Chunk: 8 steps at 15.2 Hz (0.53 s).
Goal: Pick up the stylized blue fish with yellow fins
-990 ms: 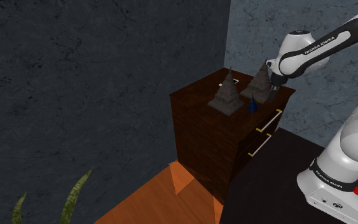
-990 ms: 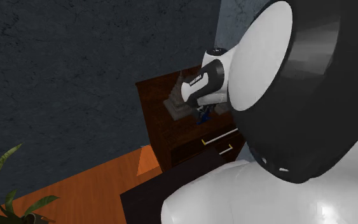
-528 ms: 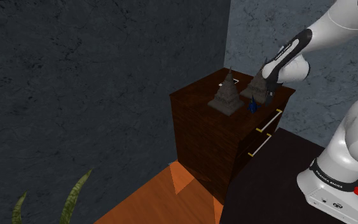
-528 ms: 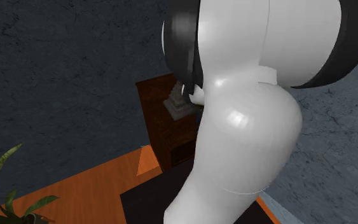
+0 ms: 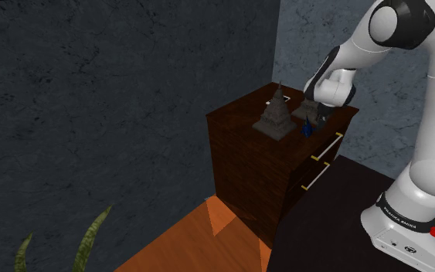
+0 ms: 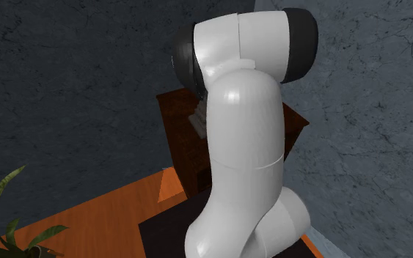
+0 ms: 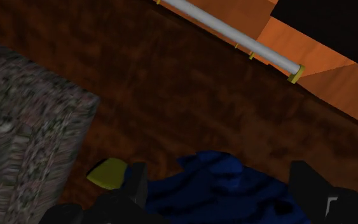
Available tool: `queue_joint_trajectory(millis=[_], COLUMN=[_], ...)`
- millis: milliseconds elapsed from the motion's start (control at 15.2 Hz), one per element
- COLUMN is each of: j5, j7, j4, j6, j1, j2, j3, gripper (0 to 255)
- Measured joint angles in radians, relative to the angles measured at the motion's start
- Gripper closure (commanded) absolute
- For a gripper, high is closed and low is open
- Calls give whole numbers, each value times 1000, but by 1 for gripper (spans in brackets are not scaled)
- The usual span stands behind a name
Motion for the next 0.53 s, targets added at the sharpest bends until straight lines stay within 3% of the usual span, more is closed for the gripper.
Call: queue_joint_trajectory(millis=[330, 396, 528], j5=[98, 105, 110], j7=[-81, -86, -91], j4=[24, 27, 29], j6=[43, 46, 48], j1=[-66, -72, -76], j2=[68, 73, 78], j3=[85, 91, 96], gripper=[0, 255, 255])
